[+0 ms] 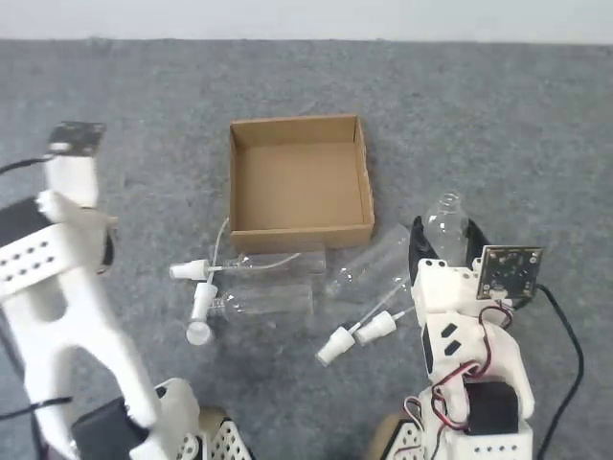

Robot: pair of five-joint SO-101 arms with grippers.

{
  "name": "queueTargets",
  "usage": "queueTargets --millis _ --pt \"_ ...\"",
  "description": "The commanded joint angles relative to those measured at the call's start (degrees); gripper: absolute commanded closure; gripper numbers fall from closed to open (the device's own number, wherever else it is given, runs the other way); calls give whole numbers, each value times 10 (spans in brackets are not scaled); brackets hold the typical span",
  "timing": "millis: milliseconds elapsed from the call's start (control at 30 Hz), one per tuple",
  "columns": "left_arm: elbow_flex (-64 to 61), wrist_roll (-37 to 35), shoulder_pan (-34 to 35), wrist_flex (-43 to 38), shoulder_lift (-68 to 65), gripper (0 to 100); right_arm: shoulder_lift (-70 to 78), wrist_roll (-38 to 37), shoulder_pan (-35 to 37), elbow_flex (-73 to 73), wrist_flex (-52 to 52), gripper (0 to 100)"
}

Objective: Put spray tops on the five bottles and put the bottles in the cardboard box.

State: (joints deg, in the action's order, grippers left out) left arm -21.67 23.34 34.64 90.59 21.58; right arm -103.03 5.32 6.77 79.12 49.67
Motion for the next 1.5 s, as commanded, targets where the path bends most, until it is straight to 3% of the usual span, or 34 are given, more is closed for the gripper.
queueTargets --millis 0,267,500,700,867,1133,1467 --pt "29 6 56 -33 5 988 -10 8 -5 -4 -25 962" --pt "30 12 114 -33 10 988 -10 8 -5 -4 -25 963" --pt "35 49 105 16 11 987 -10 8 -5 -4 -25 963" --pt "32 47 33 102 11 905 -10 8 -5 -4 -25 963" --pt "7 10 -5 98 11 840 -10 7 -5 -4 -25 963" --pt "-114 8 -115 94 40 834 -10 4 15 -4 -22 962" --pt "-255 6 -180 -4 129 794 -10 4 19 -4 -21 962"
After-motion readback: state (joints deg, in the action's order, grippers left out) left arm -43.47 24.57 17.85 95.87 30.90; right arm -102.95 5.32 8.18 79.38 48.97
